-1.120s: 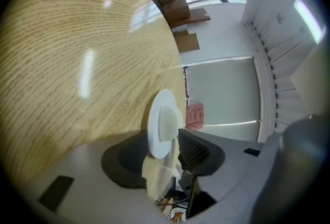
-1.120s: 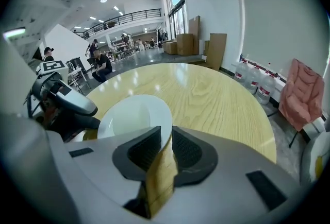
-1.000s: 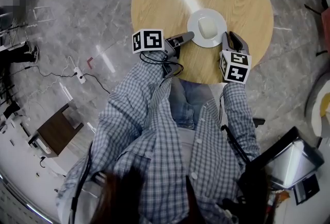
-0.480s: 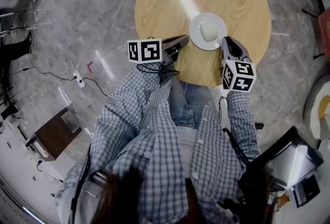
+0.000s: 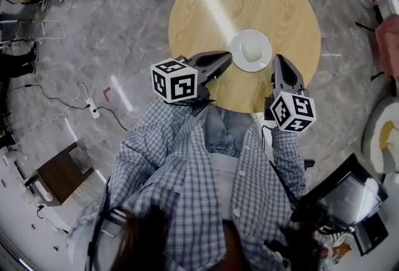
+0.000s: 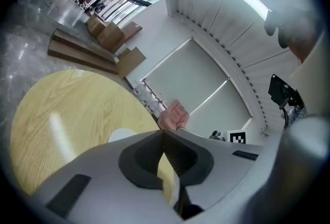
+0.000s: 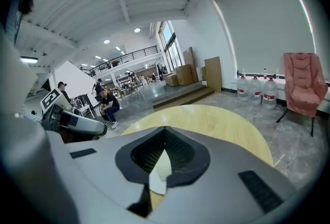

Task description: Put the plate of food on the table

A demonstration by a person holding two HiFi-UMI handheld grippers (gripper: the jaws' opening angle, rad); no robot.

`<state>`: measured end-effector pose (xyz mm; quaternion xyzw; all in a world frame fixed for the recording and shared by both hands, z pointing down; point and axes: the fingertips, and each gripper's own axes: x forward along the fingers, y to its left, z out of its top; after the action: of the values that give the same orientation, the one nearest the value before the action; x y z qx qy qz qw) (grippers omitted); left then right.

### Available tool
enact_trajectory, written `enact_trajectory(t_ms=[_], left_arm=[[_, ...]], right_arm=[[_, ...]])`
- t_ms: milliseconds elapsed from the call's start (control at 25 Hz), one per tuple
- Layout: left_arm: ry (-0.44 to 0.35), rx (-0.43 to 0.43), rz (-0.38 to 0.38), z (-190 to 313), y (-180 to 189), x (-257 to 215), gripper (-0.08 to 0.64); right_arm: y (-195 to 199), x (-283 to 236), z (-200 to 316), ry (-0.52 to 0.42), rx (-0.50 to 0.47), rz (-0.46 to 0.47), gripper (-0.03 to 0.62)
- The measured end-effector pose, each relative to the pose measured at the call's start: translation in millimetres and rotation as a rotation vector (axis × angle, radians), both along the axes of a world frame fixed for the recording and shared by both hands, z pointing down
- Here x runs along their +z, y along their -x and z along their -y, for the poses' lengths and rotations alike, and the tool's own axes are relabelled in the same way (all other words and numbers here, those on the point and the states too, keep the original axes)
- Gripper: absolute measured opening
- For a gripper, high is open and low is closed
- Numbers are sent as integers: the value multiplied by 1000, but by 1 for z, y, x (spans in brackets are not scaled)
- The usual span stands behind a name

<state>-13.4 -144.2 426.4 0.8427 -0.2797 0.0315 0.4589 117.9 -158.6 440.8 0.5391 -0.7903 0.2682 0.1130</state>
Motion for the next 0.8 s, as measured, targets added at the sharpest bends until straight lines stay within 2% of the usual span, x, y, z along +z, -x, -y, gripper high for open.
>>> enact_trajectory(t_ms=[240,400,520,800], left_arm=[[-47,3,-12,-4,7,-28,8],[-88,18,-26,-4,12,-44,8],[-81,16,-52,-7,15,-49,8],[-22,41,-46,-15,16,-41,8]], right_arm=[[2,-44,-2,-112,41,-20,6],[16,-57,-2,-138,18,-16,8],[24,-62,-9,-136,13,-6,6],[27,-65,-19,-118,25,-5,8]])
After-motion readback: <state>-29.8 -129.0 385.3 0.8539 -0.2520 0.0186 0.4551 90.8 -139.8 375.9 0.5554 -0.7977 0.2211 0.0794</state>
